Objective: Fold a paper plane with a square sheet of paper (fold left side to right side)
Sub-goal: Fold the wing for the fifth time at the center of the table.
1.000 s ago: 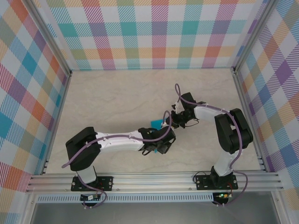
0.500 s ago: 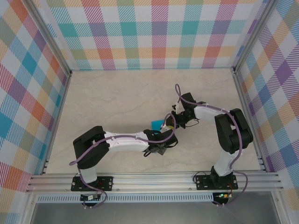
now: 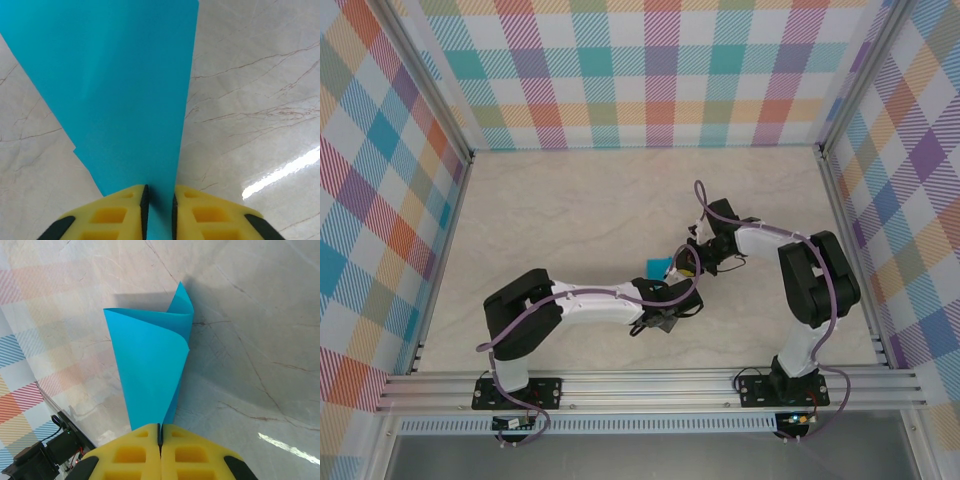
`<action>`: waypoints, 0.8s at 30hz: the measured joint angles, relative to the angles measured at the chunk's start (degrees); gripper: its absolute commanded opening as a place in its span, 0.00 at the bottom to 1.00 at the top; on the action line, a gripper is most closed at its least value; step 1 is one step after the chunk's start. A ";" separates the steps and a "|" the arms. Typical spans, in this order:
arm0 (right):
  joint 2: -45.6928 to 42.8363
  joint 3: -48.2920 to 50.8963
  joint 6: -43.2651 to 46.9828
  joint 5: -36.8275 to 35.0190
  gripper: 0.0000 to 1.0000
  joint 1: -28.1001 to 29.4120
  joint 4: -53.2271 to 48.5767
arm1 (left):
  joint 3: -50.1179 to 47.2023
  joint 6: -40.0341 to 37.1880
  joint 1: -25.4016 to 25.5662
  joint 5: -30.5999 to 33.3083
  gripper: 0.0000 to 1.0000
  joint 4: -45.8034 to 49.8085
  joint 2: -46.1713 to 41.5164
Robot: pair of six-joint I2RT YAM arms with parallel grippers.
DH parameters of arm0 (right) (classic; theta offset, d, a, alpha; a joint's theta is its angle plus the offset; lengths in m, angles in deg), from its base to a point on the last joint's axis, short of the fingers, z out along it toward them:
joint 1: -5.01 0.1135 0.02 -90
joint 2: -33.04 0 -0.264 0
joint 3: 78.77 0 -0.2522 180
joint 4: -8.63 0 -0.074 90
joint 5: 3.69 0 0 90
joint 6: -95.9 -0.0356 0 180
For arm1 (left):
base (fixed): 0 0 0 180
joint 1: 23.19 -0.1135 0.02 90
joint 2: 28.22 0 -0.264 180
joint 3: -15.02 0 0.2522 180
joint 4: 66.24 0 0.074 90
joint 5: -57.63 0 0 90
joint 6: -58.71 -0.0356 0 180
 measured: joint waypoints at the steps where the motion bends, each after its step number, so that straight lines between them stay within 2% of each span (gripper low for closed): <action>1: 0.00 -0.02 -0.09 0.02 0.13 -0.02 0.00 | 0.00 0.00 0.00 0.04 0.14 0.09 0.00; 3: 0.00 -0.04 -0.35 -0.02 0.19 -0.02 -0.07 | 0.02 0.15 0.00 0.28 0.11 0.20 0.00; 8: -1.64 -0.04 -1.07 -1.31 0.42 -0.46 -1.33 | 0.02 0.11 0.00 0.33 0.08 0.13 0.00; 13: -10.05 0.00 -0.92 -4.26 0.60 -3.19 -3.13 | 0.02 0.13 -0.07 -0.07 0.08 -0.33 0.00; 18: -19.63 0.76 0.22 -8.41 0.65 -7.32 -5.38 | 0.00 0.50 -0.76 -1.84 0.06 -1.20 -0.02; 24: -25.11 7.02 1.81 -11.15 0.68 -7.98 -7.02 | -3.63 2.54 -3.98 -7.34 0.05 -7.41 -2.95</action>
